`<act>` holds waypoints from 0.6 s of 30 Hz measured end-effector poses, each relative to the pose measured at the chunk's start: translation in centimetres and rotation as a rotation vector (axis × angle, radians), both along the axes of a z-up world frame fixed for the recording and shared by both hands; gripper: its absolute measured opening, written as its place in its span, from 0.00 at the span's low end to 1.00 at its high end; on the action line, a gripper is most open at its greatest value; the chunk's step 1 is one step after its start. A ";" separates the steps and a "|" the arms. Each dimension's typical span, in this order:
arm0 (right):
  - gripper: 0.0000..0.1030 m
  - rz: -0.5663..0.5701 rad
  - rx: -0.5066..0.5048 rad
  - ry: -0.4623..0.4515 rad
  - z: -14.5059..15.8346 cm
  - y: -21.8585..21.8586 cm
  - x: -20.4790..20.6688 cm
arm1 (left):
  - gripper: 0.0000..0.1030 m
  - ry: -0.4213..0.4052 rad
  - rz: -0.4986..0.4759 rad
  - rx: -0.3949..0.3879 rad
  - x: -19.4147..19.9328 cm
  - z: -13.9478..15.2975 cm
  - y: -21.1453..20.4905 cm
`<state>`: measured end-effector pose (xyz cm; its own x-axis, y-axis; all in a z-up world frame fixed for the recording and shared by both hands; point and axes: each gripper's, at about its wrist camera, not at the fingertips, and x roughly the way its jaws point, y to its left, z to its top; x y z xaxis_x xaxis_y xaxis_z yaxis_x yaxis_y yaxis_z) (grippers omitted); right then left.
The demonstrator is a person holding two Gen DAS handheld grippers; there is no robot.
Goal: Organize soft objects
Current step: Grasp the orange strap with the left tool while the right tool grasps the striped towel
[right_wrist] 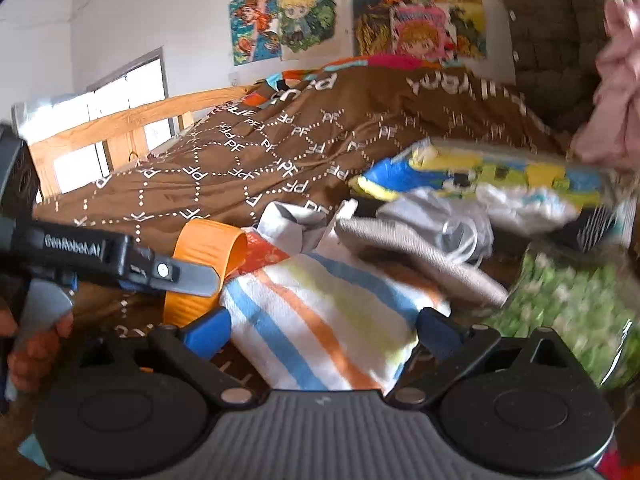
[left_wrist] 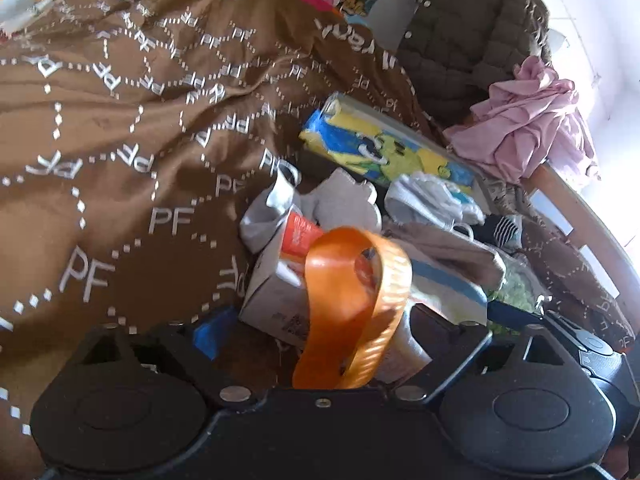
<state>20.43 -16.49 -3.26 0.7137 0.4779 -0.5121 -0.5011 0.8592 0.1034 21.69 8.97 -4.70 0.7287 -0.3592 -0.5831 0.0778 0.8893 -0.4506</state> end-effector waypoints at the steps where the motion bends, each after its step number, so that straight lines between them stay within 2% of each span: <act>1: 0.97 -0.006 0.002 0.011 -0.2 -0.1 0.1 | 0.84 0.008 -0.004 -0.006 0.1 -0.2 0.0; 11: 0.83 -0.036 0.027 0.077 -1.4 -0.2 0.9 | 0.68 0.013 -0.026 -0.040 0.2 -0.6 -0.2; 16: 0.73 -0.026 0.023 0.075 -1.3 0.2 0.6 | 0.49 0.014 -0.053 -0.054 0.1 -0.5 -0.5; 18: 0.69 -0.025 0.015 0.071 -1.2 0.4 0.5 | 0.45 0.009 -0.062 -0.053 0.0 -0.3 -0.7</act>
<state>20.91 -16.11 -4.47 0.6877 0.4681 -0.5549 -0.4704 0.8695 0.1505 21.67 8.31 -5.04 0.6992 -0.4341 -0.5681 0.1281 0.8578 -0.4978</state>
